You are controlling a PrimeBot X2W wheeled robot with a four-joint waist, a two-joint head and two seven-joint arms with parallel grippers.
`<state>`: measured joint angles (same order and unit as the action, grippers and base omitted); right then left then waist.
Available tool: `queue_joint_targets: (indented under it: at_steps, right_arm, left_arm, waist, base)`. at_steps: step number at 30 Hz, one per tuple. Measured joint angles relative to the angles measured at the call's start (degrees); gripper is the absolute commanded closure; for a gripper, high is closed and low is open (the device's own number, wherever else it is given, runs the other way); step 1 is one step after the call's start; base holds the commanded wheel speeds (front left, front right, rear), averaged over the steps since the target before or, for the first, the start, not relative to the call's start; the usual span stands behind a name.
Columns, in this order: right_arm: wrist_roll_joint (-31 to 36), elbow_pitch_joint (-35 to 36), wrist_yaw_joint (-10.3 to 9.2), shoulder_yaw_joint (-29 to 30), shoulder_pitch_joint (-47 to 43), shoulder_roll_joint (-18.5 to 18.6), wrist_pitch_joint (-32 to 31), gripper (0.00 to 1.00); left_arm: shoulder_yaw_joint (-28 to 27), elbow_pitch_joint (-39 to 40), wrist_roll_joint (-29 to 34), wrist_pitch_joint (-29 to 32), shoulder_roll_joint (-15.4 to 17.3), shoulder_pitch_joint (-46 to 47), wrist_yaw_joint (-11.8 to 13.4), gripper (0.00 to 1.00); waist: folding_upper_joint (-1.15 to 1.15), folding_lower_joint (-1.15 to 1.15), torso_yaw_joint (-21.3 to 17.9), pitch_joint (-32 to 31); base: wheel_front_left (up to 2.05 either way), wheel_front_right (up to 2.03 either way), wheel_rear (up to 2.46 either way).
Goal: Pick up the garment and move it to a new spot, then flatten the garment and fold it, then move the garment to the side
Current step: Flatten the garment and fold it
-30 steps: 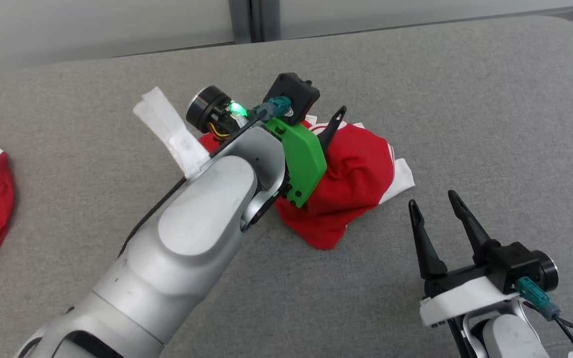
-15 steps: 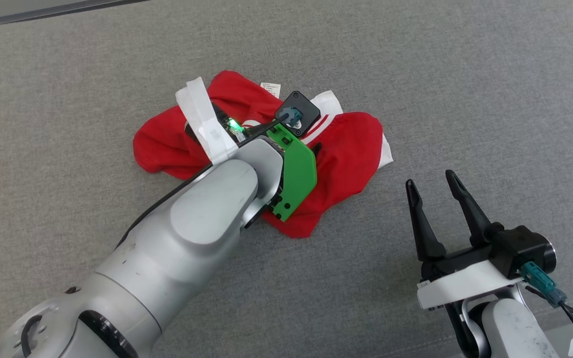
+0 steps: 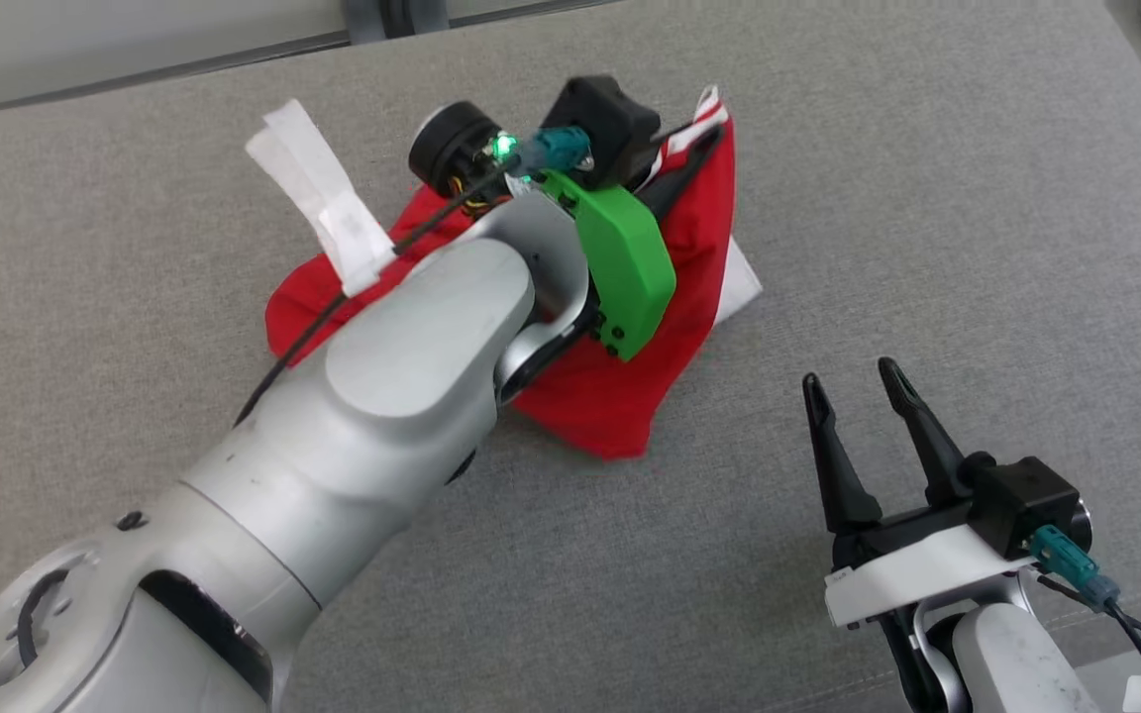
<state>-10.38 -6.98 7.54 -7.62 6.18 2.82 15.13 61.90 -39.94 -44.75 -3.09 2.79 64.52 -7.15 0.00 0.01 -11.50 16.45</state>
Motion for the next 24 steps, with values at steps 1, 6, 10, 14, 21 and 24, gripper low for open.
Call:
queue_joint_targets:
  at_steps: [1,6,10,14,21,24]
  right_arm:
    - [-0.08,-0.15,-0.01,-0.23,-0.12,-0.05,0.0,0.0]
    - [-0.6,-0.73,-0.01,-0.99,-1.5,-0.01,0.0,0.0]
    - [-0.64,-1.34,-0.01,-1.48,-2.99,0.0,0.0,0.0]
    - [-0.64,-1.23,-0.01,-0.93,-3.92,-0.01,0.0,0.0]
    - [-0.81,0.02,-0.01,1.66,-4.46,0.03,0.0,0.0]
    - [-0.58,0.4,-0.01,2.35,-4.64,0.02,0.0,0.0]
  left_arm:
    - [-0.63,0.48,-1.54,-0.82,0.01,0.77,-0.15,1.0]
    - [-3.83,0.77,-5.15,-4.53,0.03,8.03,-0.19,1.0]
    - [-7.19,0.43,-8.06,-7.25,0.6,13.41,-0.2,1.0]
    - [-11.37,0.81,-11.71,-9.7,2.02,19.64,-0.23,1.0]
    - [-11.29,1.9,-14.15,-11.32,5.7,12.63,-0.24,1.0]
    - [-10.36,4.11,-15.7,-11.68,7.81,1.31,-0.23,1.0]
  waist:
    - [0.0,0.0,-0.16,-0.58]
    - [0.0,0.0,-1.2,-3.75]
    - [0.0,0.0,-2.28,-6.46]
    - [0.0,0.0,-3.39,-8.94]
    - [0.0,0.0,-2.3,-9.99]
    - [0.0,-0.01,-0.83,-9.64]
  base:
    - [0.0,0.0,0.0]
    - [0.0,0.0,0.0]
    - [0.0,0.0,0.0]
    - [0.0,0.0,0.0]
    - [0.0,0.0,0.0]
    - [0.0,0.0,0.0]
